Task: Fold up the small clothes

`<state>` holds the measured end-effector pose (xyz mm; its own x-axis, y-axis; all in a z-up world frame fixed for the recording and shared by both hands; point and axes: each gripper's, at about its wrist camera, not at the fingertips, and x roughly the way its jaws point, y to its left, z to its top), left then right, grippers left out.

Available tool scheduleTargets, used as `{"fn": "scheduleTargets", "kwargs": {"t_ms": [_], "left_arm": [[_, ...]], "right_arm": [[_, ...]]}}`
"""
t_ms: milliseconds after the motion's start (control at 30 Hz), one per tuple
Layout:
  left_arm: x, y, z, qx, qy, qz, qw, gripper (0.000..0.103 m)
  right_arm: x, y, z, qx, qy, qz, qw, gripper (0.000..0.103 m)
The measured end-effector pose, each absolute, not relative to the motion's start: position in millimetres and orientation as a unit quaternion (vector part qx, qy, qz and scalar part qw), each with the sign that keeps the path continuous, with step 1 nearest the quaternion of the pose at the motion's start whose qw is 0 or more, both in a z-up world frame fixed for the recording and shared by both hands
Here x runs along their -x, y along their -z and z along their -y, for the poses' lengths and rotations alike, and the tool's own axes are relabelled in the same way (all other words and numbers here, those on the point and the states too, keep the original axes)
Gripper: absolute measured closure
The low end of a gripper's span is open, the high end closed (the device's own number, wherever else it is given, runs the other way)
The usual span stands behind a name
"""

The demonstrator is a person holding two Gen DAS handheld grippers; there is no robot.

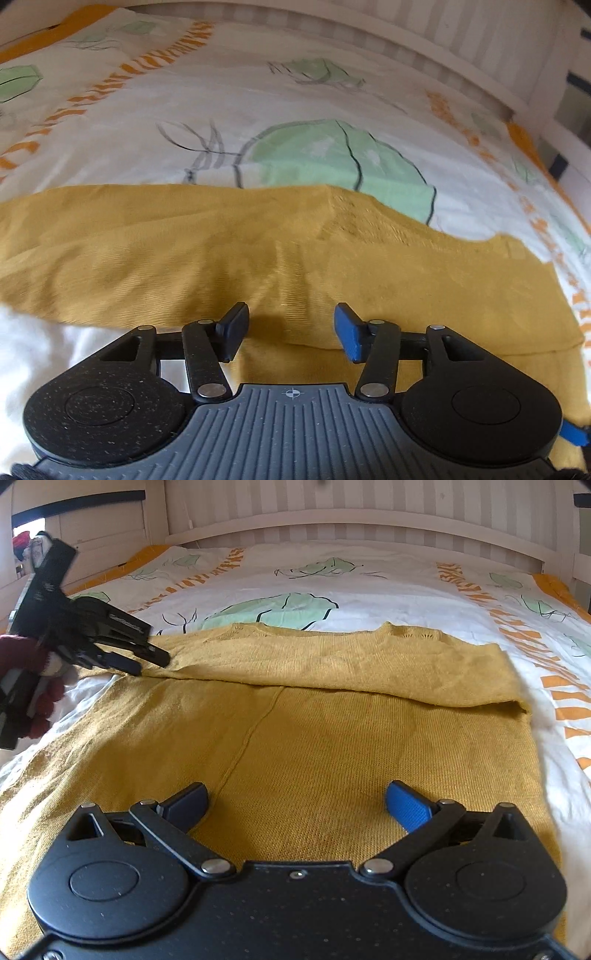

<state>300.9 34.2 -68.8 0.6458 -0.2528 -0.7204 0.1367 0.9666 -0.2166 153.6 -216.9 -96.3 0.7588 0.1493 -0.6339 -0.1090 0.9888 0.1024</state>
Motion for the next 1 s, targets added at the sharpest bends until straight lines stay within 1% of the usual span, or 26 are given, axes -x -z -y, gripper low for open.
{"fn": "scheduleTargets", "kwargs": {"t_ms": [67,300,467,700,1000], "left_arm": [[-297.2,64.5,-50.0,0.084,0.095,-0.4,0.908,0.051],[-287.2,52.8,-124.4,0.097,0.04,-0.386,0.916,0.051],[-279.8,50.9,-195.9,0.157,-0.014,-0.379,0.912,0.05],[-262.7,52.2,-287.6,0.248,-0.085,-0.348,0.9,0.05],[-261.7,64.0,-353.8,0.304,-0.141,-0.33,0.883,0.05]], "right_arm": [[-154.9,96.2,216.0,-0.025,-0.069,-0.345,0.936,0.0],[-159.3,96.3,213.5,-0.016,-0.069,-0.357,0.931,0.0],[-160.0,95.5,211.5,-0.01,-0.067,-0.361,0.93,0.0],[-162.2,95.4,209.5,-0.004,-0.063,-0.365,0.929,0.0],[-180.9,86.7,196.1,-0.015,-0.036,-0.404,0.914,0.0]]}}
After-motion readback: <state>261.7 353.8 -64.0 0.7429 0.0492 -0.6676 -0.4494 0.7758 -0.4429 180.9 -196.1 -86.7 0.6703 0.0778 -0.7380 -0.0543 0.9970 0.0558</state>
